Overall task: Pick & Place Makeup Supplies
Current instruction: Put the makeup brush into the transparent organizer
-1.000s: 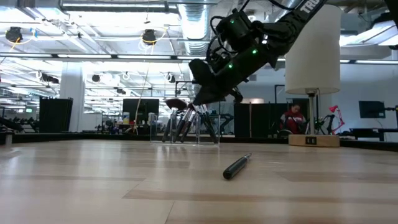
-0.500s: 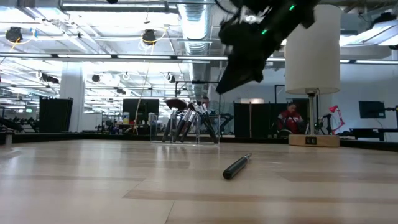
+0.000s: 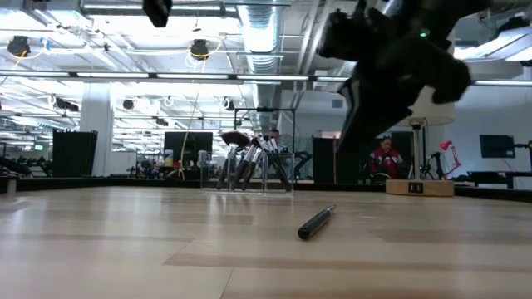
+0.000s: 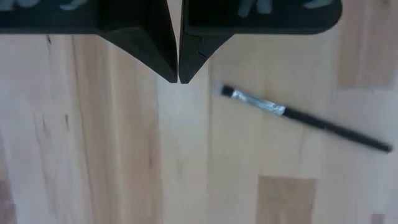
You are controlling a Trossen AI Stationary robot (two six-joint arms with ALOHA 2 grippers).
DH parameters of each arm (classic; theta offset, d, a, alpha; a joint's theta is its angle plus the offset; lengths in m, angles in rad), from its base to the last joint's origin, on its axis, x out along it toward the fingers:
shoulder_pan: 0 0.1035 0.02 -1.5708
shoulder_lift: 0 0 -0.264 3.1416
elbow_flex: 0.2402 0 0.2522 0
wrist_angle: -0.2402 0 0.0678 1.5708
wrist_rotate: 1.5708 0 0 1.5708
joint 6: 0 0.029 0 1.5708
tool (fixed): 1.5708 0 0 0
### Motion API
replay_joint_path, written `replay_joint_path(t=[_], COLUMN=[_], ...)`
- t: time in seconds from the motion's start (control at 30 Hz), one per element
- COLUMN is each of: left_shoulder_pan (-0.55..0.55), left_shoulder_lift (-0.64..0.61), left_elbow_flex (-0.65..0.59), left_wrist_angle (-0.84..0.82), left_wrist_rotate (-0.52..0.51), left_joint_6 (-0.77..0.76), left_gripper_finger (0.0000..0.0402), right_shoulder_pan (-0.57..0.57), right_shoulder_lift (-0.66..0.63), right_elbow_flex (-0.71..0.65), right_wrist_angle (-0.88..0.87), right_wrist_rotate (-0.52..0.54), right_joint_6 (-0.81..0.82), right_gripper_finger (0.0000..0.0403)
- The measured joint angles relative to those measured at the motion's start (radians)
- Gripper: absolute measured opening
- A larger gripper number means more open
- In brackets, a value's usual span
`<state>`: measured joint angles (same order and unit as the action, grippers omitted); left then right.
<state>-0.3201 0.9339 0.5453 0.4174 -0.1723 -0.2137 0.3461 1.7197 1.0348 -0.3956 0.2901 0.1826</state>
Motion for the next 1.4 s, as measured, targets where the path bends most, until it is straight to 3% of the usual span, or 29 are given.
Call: replay_joint_path(t=[0.27,0.4,0.53,0.7,1.0,1.13,1.4], left_shoulder_pan=[-0.028,-0.036,-0.035,-0.040,-0.100,-0.115,-0.168], left_shoulder_lift=[0.248,0.385,0.505,0.630,0.796,0.847,0.955], left_elbow_flex=[0.133,0.222,0.300,0.375,0.493,0.558,0.734], left_wrist_angle=[0.017,0.017,0.002,-0.001,0.002,-0.020,-0.200], left_wrist_rotate=[-0.023,-0.039,-0.055,-0.131,-0.216,-0.292,-0.460], left_joint_6=[-0.078,-0.112,-0.164,-0.196,-0.252,-0.260,-0.322], left_gripper_finger=[0.0115,0.0115,0.0115,0.0115,0.0115,0.0115,0.0115], right_shoulder_pan=[0.070,0.104,0.152,0.197,0.204,0.176,0.149], right_shoulder_lift=[-0.049,-0.102,-0.208,-0.369,-0.632,-0.710,-0.792], right_elbow_flex=[0.000,-0.002,-0.076,-0.238,-0.446,-0.506,-0.659], right_wrist_angle=[-0.097,-0.215,-0.218,-0.128,0.048,0.117,0.423], right_wrist_rotate=[-0.025,0.066,0.162,0.228,0.295,0.301,0.312], right_joint_6=[-0.019,0.061,0.177,0.270,0.263,0.261,0.187], right_gripper_finger=[0.0008,0.0008,0.0008,0.0008,0.0008,0.0008,0.0008])
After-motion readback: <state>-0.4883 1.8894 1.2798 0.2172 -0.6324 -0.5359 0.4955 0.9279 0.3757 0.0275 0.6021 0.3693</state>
